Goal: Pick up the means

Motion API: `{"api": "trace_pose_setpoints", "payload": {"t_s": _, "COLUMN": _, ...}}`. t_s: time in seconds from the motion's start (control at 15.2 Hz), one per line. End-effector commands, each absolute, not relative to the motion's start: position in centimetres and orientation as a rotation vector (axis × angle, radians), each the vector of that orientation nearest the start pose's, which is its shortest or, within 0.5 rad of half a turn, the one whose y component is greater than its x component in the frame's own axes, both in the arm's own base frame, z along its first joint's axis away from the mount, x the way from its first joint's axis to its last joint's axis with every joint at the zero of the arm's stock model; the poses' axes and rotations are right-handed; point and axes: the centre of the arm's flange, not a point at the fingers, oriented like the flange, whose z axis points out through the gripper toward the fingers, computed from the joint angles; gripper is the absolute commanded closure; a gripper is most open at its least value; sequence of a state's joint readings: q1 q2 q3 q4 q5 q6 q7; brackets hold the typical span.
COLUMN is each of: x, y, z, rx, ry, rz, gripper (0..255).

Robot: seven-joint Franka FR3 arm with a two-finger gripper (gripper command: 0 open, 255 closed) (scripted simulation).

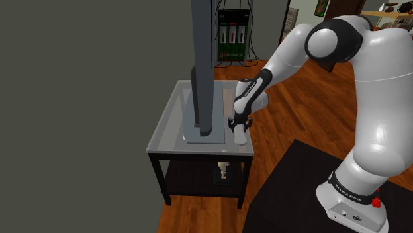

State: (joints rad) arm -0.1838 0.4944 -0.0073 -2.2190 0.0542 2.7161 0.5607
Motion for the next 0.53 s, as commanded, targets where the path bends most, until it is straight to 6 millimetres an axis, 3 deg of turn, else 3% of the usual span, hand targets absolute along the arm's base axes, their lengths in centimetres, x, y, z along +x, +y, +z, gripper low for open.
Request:
{"api": "trace_pose_setpoints", "payload": {"t_s": 0.0, "x": 53.6, "y": -10.6, "z": 16.2, "rx": -2.876, "ry": 1.217, "rz": 0.001, "gripper": 255}}
{"api": "trace_pose_setpoints", "payload": {"t_s": 0.33, "x": 53.6, "y": -10.6, "z": 18.8, "rx": -2.876, "ry": 1.217, "rz": 0.001, "gripper": 255}}
{"api": "trace_pose_setpoints", "payload": {"t_s": 0.46, "x": 53.5, "y": -10.6, "z": 18.9, "rx": -2.876, "ry": 1.217, "rz": 0.001, "gripper": 255}}
